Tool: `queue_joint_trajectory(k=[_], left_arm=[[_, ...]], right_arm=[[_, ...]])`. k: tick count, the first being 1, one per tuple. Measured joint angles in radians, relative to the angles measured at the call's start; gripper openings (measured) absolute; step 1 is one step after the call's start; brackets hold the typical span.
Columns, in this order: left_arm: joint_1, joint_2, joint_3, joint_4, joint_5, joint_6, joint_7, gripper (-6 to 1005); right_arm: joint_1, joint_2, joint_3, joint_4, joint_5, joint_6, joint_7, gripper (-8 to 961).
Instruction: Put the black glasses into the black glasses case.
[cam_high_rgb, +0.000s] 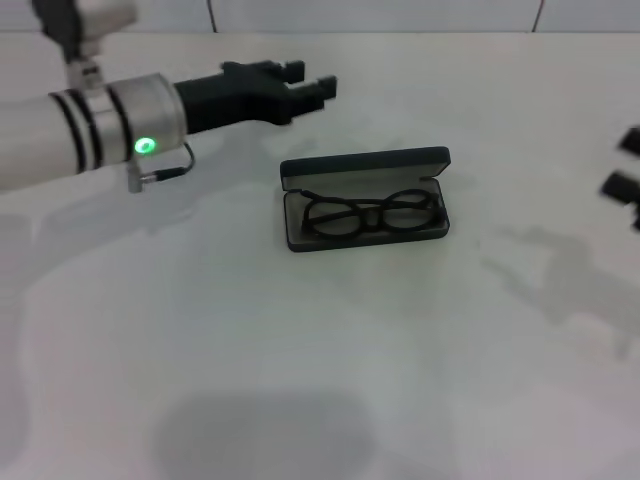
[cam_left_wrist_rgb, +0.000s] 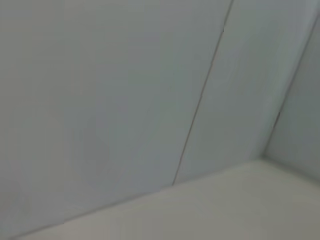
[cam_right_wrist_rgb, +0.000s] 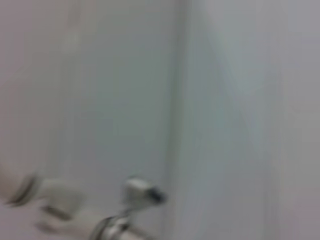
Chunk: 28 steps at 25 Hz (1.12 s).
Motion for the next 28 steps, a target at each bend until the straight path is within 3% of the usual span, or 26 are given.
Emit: queue_joint_trajectory(k=[3,10,14,18,23,28], left_arm=[[-0.016,-0.005,0.094,0.0,0.017,-0.076,0.001,556],[-0.046,-0.007,0.281,-0.002,0.012,-0.143,0.006,556],[-0.04,-0.007,0.296,-0.001,0.01,-0.136,0.022,556],[-0.001,-0.013,0.322,0.0,-0.009,-0.133,0.107,556],[0.046,-0.012,0.419,0.0,-0.099,-0.121,0.196,555],[0.088,-0.012,0.427,0.024,-0.213,-0.033,0.295,575]], right_arm=[[-0.026,0.024,0.106,-0.001,0.002,0.02,-0.005,299],[-0.016,0.037,0.136,0.005,0.002,0.084,-0.006,579],[0.004,0.04,0.127,0.004,-0.004,0.122,-0.003,734],[0.029,0.04,0.123,0.023,-0.005,0.143,-0.003,741],[0.056,0.04,0.123,0.025,-0.006,0.158,0.001,743],[0.075,0.04,0.073,0.022,-0.008,0.173,0.001,743]])
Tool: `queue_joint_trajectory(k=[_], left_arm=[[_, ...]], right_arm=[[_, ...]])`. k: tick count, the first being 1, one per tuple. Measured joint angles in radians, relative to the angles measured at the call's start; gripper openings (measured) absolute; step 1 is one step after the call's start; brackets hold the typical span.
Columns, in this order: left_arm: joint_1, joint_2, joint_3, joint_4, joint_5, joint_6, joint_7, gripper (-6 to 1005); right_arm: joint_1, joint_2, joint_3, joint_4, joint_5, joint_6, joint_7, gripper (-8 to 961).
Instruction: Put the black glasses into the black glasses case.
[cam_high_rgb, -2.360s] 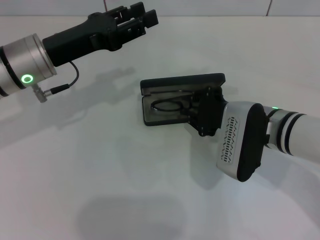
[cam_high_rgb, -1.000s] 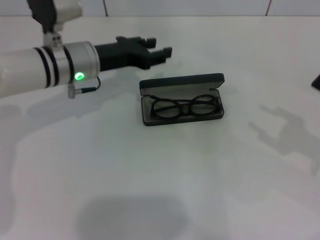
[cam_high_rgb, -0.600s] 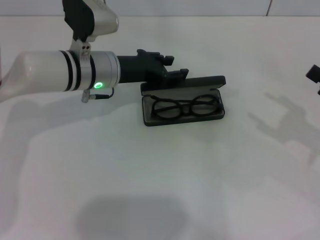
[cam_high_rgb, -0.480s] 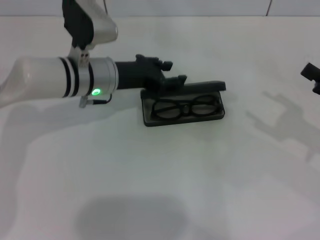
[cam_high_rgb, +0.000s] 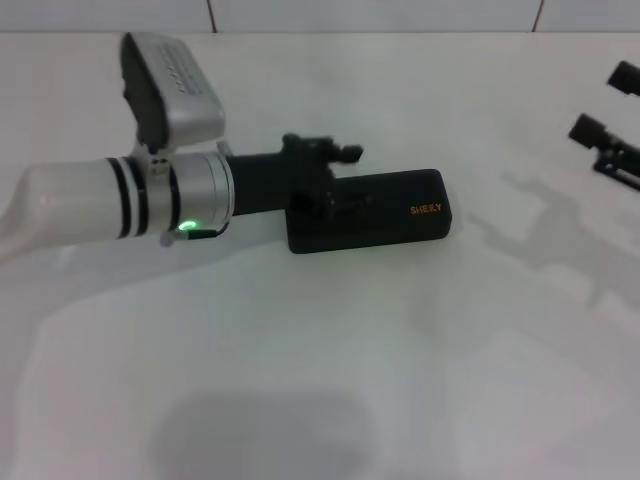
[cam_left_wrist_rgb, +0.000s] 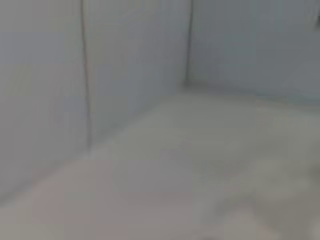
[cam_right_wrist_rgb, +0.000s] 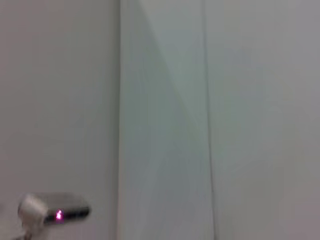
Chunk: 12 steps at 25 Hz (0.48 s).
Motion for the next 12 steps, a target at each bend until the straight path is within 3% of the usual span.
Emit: queue_joint_trajectory(k=[4,7,12], left_arm=[[0.079,0.015,-0.012,0.061,-0.209,0.284,0.128,602],[0.128,0.038,-0.037,0.094,-0.248,0.442,0.132,622],[0.188,0.087,-0.059,0.046,-0.237,0.537,0.12,683]], right_arm=[[0.042,-0.001,-0.133,-0.008,0.0,-0.003,0.0,743],[0.079,-0.002,-0.204,-0.009,0.0,-0.012,0.006,743],[0.116,0.003,-0.288,-0.001,0.0,-0.007,0.032,743]])
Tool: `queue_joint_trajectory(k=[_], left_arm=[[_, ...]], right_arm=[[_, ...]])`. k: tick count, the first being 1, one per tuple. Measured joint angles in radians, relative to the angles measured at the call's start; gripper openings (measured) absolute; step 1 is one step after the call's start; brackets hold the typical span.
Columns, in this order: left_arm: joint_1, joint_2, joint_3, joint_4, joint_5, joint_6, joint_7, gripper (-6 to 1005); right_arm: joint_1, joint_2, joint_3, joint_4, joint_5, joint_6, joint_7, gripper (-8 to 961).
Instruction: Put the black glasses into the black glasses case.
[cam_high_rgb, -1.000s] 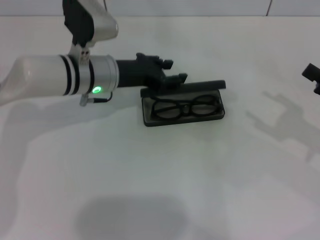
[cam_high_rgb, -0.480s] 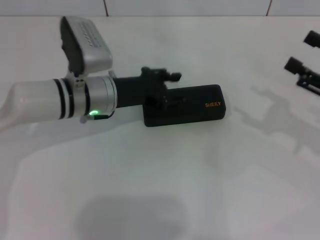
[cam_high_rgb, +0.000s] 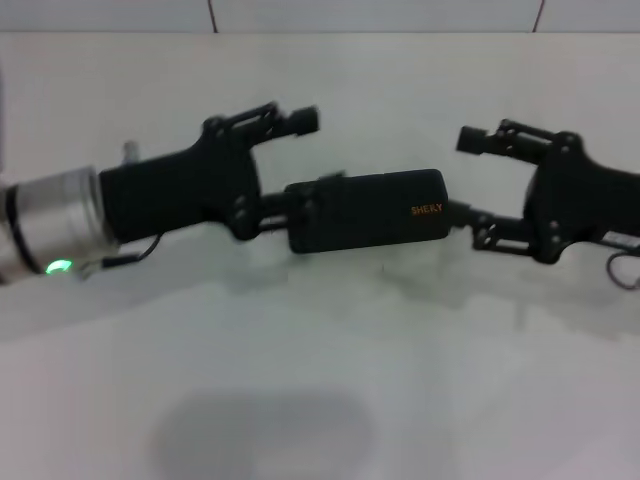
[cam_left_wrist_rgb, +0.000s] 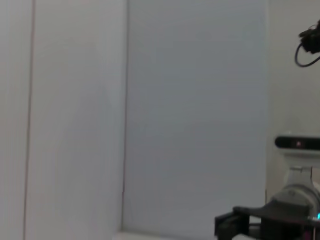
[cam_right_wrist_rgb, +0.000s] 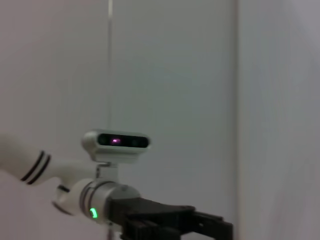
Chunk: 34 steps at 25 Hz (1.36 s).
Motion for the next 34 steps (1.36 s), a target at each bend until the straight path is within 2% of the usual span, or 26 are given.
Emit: queue_joint_trajectory(k=[5,9,24,30,34], left_arm=[[0.048,0.009,-0.001,-0.02,0.055,0.03,0.017,785],[0.086,0.008,-0.002,-0.018,0.058,0.087,0.057,866],[0.082,0.011,-0.003,-0.025,0.056,0.131,0.064,882],[0.081,0.038,-0.003,-0.018,0.054,0.136,0.055,882],[0.089,0.047,-0.011,-0.019,0.052,0.155,0.062,882]], right_arm=[[0.017,0.008,-0.091,0.008,0.007,0.003,0.0,743],[0.027,0.01,-0.097,0.021,0.008,0.005,-0.002,743],[0.024,0.011,-0.1,0.046,0.009,0.057,-0.043,743],[0.045,0.011,-0.108,0.063,0.011,0.06,-0.043,743],[0.05,0.011,-0.112,0.067,0.011,0.067,-0.051,743]])
